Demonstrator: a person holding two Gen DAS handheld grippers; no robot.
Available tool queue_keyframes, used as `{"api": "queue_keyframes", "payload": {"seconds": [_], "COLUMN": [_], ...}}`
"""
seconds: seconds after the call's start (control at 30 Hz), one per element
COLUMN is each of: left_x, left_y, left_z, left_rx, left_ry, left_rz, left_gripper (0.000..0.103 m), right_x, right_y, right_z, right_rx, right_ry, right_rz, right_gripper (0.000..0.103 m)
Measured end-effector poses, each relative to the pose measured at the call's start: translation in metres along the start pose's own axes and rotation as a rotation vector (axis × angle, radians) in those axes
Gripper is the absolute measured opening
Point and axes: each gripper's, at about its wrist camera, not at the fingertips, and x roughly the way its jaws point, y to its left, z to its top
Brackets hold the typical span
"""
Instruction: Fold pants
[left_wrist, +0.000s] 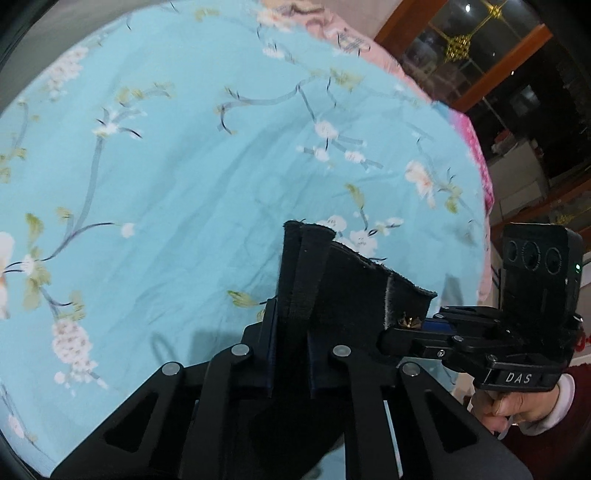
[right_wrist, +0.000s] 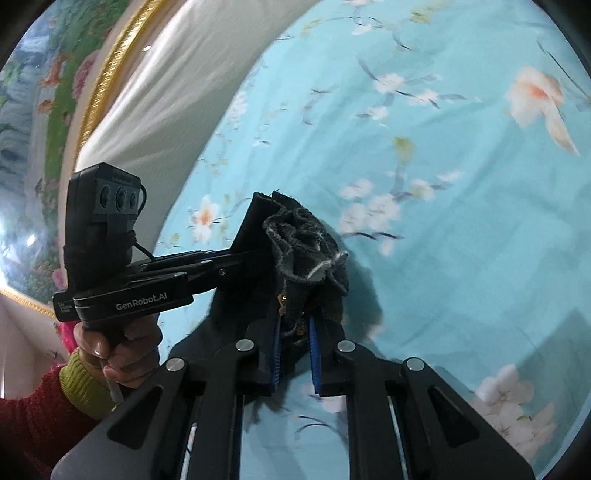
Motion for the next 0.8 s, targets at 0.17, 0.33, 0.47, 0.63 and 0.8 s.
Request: {"api": "queue_keyframes", "payload": {"seconds": [0.17,0.33,0.47,0.63,0.8], "left_x": [-0.044,-0.089,-0.112,-0.131,-0.135], "left_y": [0.005,0.019,0.028,0.047,0.069], "left_z": [-0.015,-0.043,-0.069,-0.106,-0.142], "left_rx": [-0.035,-0.069,-0.102,-0.157,-0.238], "left_ry": [-0.090,-0.169,-0.211,-0.233,-0.235], "left_rz": [-0.013,-0.008,0.007,0.036,0.074], "left_gripper": [0.011,0.011,0.011,0.011,0.010], "right_x": [-0.008,-0.003,0.012,0.036,0.063], "right_y": [0.034,0.082,0.113,0.133,0.146], "right_z": [0.003,-0.003,-0.014,-0.031,-0.046], "right_rx": [-0.082,-0.206,-0.275,-0.317,-0.351], "right_ry": [0.024,0.089,0.155,0.251,0.339], "right_rz": [0.149,0.263,0.319,0.342,0.332], "right_gripper": [0.014,0.014,0.014,0.014,0.014]}}
